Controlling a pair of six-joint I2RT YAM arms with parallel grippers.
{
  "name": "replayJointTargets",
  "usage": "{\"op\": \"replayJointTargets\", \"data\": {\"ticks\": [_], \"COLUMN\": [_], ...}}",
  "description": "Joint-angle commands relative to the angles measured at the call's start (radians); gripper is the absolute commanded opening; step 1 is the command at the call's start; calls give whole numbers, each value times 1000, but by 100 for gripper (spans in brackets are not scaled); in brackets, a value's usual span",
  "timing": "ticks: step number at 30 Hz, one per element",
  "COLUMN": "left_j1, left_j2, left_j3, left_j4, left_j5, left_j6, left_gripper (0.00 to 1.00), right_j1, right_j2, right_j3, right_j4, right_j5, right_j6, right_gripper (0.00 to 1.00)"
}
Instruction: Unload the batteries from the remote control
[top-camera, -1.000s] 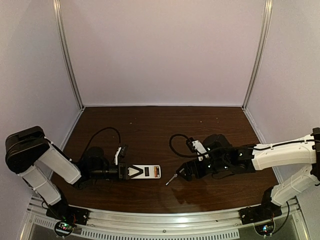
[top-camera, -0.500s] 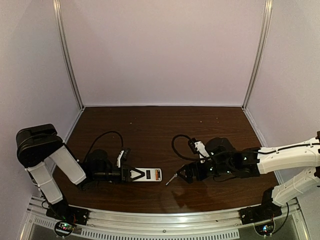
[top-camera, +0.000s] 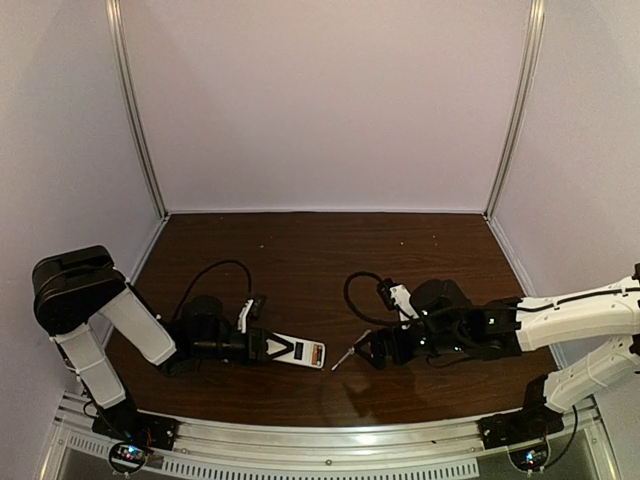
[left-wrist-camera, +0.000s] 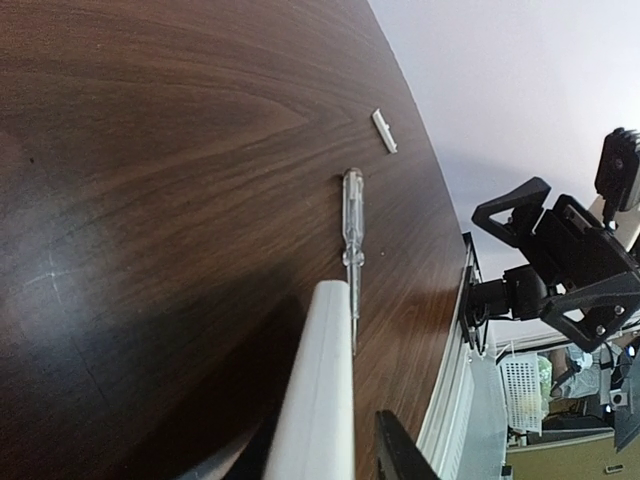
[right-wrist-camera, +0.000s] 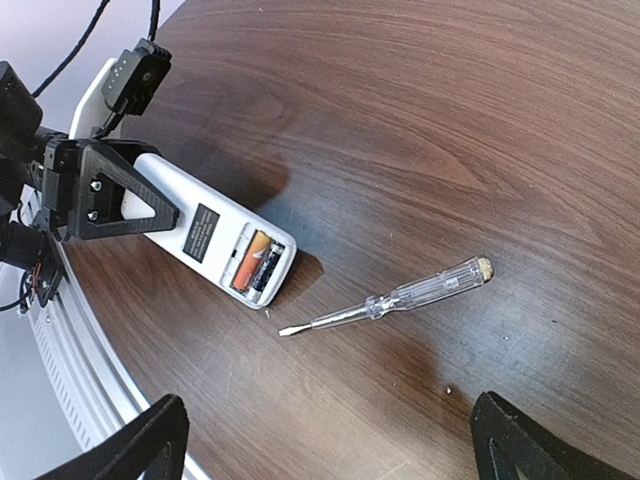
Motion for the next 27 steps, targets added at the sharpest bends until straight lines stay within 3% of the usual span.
{"op": "replayJointTargets", "data": {"ticks": [1, 7, 9, 15, 20, 27], "left_j1": [-6, -6, -7, -8, -23, -45], "left_j2": [10, -26, -53, -159, -254, -352], "left_j3": [28, 37, 39, 40, 44, 51], "left_j4": [-26, -115, -169, -356, -501, -647], "left_j5": [-10, -59, -93, -212, -325, -462], "left_j6": [38, 70, 88, 139, 177, 195], "left_gripper": [34, 50, 61, 71, 86, 93], "right_j1": [11, 19, 22, 32, 43, 60], "right_j2": [-29, -52, -60, -78, -86, -95], "right_j3": [-22, -35, -36, -42, -46, -56], "right_j4": [-9, -15, -22, -37, -42, -39], "right_j5": [35, 40, 57, 87, 99, 111], "right_j6": [10, 17, 19, 28, 35, 46], "right_gripper": [100, 100, 100, 100, 100, 100]}}
